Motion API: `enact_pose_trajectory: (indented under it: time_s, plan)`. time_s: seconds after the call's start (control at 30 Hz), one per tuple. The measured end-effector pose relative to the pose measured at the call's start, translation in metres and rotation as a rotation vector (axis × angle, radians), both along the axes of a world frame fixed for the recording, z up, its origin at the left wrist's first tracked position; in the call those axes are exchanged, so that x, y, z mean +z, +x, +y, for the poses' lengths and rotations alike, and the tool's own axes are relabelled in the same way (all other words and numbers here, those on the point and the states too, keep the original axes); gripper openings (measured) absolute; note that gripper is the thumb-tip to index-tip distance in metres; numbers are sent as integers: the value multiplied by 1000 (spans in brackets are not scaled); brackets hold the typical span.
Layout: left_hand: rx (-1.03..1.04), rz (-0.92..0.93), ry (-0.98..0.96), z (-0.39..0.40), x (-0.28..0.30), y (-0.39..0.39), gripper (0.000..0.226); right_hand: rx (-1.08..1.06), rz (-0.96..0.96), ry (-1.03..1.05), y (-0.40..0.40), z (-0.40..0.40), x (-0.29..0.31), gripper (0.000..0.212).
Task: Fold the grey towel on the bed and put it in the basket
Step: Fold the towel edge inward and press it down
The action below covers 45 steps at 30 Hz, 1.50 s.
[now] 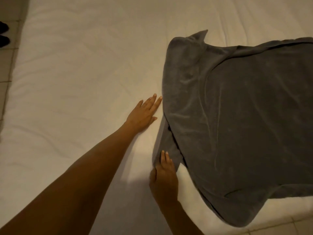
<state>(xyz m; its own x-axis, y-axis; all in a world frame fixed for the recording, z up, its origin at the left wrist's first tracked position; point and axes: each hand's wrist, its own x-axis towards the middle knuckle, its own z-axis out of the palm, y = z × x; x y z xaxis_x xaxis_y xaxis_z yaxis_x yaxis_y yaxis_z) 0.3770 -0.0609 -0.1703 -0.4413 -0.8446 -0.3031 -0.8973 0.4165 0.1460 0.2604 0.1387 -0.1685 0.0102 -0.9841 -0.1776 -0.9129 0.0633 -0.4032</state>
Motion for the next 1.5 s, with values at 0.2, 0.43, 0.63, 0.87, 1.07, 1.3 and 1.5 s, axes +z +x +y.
enact_pose_trajectory:
  time_s: [0.2, 0.43, 0.63, 0.87, 1.07, 1.3, 1.5]
  plan:
    - [-160, -40, -8, 7, -5, -7, 79, -16, -17, 55, 0, 25, 2, 46]
    - [-220, 1, -85, 26, -11, -18, 77, -114, 62, 175, 1, -9, 11, 72]
    - [-389, 63, -284, 22, -7, -12, 66, -292, 171, 167, 14, -43, 20, 92]
    - [-540, 41, -359, 2, 8, -1, 59, -377, 139, -9, 5, -73, 28, 50]
    - [-497, 82, -326, 8, 25, -14, 54, -317, 128, -124, -9, -70, 51, 29]
    - [-447, 140, -380, -10, 59, -35, 56, -162, 105, -165, -27, -63, 103, 61]
    - [-562, 77, -409, -36, 87, -71, 54, -142, 23, -181, -42, -78, 141, 95]
